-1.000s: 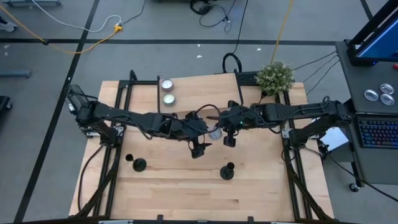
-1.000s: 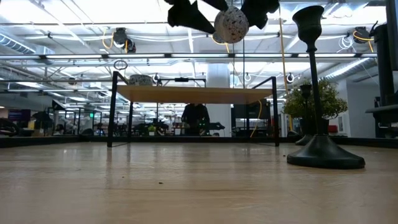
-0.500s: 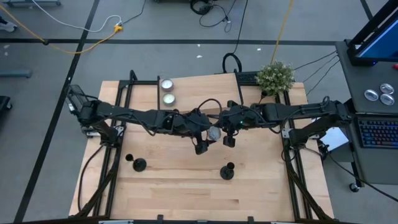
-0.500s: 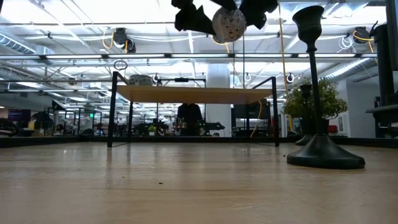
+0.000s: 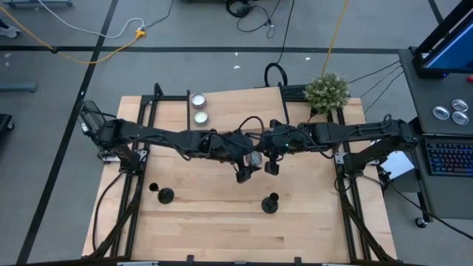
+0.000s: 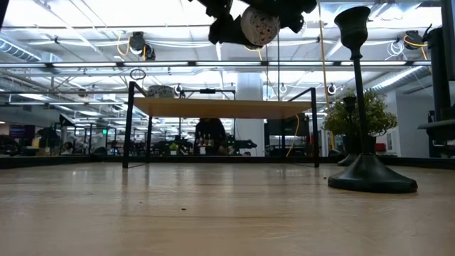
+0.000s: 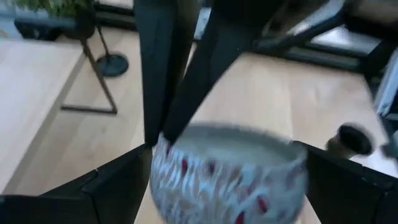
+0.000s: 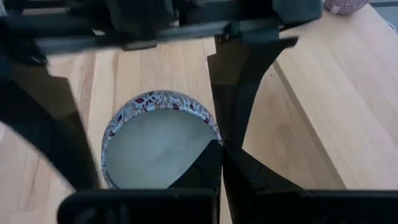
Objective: Pick & Place candle stick holders
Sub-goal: Put the white scented candle on the shelf
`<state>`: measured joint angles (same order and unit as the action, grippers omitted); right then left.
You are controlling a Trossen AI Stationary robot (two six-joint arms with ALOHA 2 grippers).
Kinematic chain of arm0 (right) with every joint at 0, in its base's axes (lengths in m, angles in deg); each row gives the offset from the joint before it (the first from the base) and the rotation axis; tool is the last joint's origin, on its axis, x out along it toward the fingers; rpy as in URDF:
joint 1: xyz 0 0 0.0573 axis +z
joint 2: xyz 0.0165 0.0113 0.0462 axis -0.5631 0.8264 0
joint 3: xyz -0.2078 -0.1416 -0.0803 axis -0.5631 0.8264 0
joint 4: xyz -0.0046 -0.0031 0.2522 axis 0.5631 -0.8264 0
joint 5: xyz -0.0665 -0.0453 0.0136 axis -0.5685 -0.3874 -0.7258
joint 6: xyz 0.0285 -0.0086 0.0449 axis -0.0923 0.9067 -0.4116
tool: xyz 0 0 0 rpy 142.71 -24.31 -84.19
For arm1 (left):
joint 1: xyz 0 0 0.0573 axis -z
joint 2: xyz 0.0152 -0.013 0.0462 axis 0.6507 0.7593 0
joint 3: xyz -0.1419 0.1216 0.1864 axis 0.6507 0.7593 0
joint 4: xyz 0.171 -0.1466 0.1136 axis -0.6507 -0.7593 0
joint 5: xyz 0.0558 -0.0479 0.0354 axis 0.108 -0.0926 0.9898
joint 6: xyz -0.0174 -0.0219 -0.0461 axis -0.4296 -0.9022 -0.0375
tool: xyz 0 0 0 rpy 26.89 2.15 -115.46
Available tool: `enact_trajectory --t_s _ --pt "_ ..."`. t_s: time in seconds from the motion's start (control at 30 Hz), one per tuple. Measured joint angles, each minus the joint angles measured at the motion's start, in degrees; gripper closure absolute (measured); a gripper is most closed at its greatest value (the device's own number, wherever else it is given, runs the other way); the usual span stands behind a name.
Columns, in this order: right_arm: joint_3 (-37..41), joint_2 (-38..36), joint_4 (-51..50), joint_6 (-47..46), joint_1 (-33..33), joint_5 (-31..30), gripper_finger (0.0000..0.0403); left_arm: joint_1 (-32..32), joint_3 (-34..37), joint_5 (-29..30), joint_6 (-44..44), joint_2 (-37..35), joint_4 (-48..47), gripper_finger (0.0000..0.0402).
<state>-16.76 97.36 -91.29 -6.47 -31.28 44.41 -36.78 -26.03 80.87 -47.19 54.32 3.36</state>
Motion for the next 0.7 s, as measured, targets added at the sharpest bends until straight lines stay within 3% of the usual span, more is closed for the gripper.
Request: enact_trajectory --t_s 0.7 --pt "0.02 0.02 1.66 -2.16 0.00 1.42 0.0403 -0.07 -0.02 -0.11 6.32 -0.09 0.30 0.0098"
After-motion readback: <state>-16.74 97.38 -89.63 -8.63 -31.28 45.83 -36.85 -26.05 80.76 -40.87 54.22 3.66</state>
